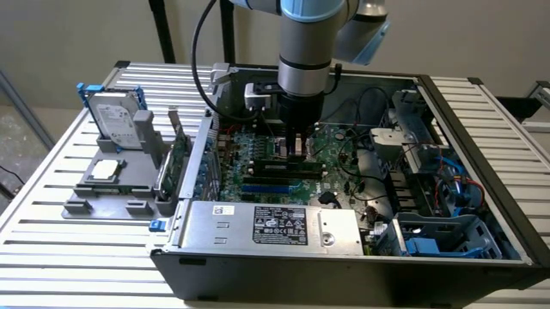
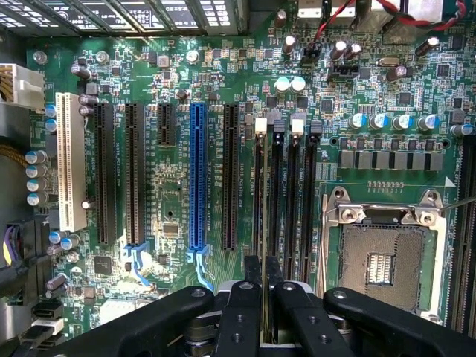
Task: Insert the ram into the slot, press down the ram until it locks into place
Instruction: 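Insert the ram into the slot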
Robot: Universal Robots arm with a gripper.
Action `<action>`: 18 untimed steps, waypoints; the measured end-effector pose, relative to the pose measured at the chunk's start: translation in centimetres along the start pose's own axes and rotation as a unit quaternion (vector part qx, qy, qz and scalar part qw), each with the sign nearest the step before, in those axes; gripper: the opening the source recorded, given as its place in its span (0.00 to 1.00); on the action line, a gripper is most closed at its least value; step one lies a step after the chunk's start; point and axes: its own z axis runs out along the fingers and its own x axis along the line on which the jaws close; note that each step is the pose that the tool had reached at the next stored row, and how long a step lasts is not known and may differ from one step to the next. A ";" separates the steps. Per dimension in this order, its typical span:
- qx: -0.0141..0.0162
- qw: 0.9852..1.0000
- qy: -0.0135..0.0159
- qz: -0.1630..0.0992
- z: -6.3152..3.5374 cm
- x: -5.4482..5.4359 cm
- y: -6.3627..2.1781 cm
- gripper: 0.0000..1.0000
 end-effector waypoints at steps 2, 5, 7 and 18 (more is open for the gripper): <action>0.000 1.000 0.000 0.000 0.00 0.0 0.00 0.14; 0.000 1.000 0.000 0.000 0.00 0.1 0.00 0.14; 0.000 1.000 0.000 0.000 0.00 0.1 0.00 0.14; 0.003 1.000 0.000 0.000 0.15 0.1 0.00 0.14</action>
